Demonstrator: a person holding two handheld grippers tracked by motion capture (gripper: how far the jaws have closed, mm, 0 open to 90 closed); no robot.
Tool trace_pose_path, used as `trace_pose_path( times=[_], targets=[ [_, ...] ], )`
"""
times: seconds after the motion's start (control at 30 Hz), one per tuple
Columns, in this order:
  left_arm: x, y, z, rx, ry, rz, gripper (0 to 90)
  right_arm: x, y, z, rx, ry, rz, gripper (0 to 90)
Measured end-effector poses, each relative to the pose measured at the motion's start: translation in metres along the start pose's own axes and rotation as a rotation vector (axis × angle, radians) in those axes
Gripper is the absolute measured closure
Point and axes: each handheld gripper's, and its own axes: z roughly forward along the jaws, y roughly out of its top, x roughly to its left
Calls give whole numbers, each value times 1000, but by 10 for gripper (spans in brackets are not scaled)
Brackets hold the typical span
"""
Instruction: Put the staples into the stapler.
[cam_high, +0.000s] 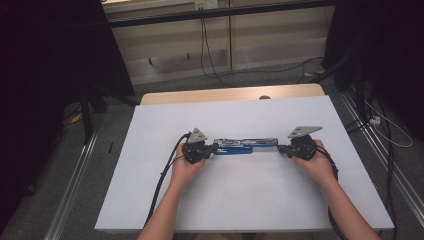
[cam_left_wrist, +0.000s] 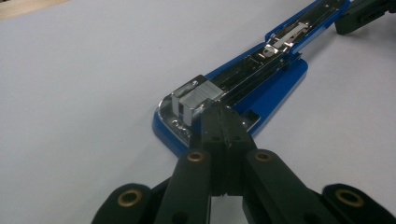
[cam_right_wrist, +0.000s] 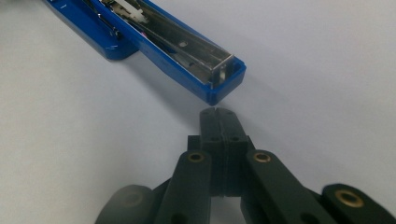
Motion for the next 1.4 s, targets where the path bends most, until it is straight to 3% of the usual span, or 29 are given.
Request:
trace_pose_path(
  times=[0.9, 1.4],
  targets=[
    [1, 0, 4, -14, -18, -17, 900, 5, 9, -1, -43, 12, -7, 900],
    [1, 0, 3, -11, -30, -37, 900, 11, 19, -2, -113, 27, -13, 900]
  ],
)
